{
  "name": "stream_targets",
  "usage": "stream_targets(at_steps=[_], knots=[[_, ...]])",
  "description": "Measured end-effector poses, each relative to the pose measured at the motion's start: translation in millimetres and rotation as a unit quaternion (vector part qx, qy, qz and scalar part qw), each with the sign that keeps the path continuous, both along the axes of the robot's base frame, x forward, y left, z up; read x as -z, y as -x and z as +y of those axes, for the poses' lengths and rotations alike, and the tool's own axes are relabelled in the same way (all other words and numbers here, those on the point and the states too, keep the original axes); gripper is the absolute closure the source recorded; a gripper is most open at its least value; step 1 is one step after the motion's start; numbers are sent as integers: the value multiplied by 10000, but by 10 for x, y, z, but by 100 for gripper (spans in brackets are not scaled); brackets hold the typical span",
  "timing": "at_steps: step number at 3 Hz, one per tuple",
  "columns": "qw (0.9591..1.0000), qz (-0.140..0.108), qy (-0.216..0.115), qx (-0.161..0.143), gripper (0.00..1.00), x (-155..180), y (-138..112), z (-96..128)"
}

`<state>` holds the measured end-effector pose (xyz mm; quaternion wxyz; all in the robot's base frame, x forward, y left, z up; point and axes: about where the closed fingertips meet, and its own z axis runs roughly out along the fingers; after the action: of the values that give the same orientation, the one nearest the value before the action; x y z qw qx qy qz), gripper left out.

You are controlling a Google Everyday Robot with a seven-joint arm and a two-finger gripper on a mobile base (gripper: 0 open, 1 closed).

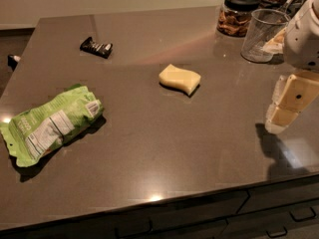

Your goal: Move sponge near green rice chip bag

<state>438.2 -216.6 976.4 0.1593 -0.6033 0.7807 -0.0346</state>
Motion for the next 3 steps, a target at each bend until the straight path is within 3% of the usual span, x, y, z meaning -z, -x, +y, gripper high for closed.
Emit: stream_targets(at_steps=[1, 3], knots=[[10000, -1, 0, 0, 0, 0, 0, 0], [9998, 23, -175, -119, 0, 52, -465, 404]])
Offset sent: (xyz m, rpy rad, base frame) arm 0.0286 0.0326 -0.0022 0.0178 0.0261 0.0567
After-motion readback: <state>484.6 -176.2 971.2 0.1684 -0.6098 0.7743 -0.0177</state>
